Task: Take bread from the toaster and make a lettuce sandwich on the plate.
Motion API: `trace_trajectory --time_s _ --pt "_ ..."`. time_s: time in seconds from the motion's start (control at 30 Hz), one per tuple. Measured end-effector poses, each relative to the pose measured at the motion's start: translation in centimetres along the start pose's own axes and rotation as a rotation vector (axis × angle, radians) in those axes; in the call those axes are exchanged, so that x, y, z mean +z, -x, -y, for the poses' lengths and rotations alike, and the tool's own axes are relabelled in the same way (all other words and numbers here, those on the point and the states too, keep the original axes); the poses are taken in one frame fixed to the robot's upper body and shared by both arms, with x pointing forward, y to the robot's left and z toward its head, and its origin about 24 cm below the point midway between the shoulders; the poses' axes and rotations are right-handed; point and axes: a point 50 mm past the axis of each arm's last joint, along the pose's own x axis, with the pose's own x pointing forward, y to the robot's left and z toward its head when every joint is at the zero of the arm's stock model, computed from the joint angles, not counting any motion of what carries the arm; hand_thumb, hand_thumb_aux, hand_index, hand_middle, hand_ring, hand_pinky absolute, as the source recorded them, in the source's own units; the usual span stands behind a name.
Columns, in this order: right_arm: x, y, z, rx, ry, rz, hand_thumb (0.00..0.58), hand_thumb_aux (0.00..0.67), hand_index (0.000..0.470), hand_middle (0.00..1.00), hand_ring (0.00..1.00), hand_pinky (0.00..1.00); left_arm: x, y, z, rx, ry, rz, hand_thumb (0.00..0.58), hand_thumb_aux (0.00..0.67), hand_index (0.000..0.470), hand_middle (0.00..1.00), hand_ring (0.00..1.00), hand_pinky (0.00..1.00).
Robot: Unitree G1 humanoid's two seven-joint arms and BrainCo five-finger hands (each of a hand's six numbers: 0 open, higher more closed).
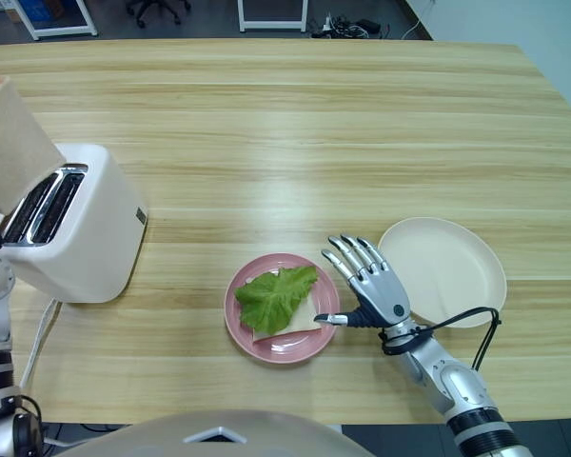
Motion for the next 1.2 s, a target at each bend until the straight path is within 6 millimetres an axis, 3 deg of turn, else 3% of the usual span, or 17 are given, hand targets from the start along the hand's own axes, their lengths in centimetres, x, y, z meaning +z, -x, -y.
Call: trace_trajectory --time_s 0.2,0.33,0.43,0.6,0.67,0.87,1.2 --pt "0.0 -0.1 -0.2 -0.006 -0.003 -0.002 0.000 0.000 0.000 0.00 0.00 0.00 0.9 0.9 0.9 -0.009 0.254 -0.070 0.580 0.670 0.470 1.00 1.00 1.00" --pt "0.0 -0.3 -0.1 -0.022 -0.006 -0.001 0.000 0.000 0.000 0.00 0.00 0.00 4.2 1.5 2.1 -0.096 0.554 -0.051 0.580 0.670 0.470 1.00 1.00 1.00" --pt "0.1 -0.8 0.6 -0.084 -0.031 0.007 0.000 0.000 0.000 0.00 0.00 0.00 7.6 4.2 4.6 -0.330 0.778 -0.041 0.580 0.670 0.470 1.00 1.00 1.00" --pt "0.0 -2.2 3.3 -0.297 -0.034 0.016 0.000 0.000 0.000 0.00 0.00 0.00 11.3 9.9 9.3 -0.734 0.992 -0.132 0.580 0.670 0.470 1.00 1.00 1.00" --pt "0.5 -2.5 3.7 -0.324 -0.048 0.044 0.000 0.000 0.000 0.00 0.00 0.00 12.2 12.3 10.7 -0.852 1.043 -0.206 0.580 0.670 0.470 1.00 1.00 1.00" --pt "1.7 -2.7 4.0 -0.319 -0.094 0.121 0.000 0.000 0.000 0.00 0.00 0.00 14.4 16.4 12.9 -0.991 1.114 -0.317 0.580 0.670 0.470 1.00 1.00 1.00" --pt "3.6 -2.2 2.8 -0.201 -0.172 0.231 0.000 0.000 0.000 0.00 0.00 0.00 13.8 19.8 13.9 -1.068 0.942 -0.330 0.580 0.670 0.470 1.00 1.00 1.00"
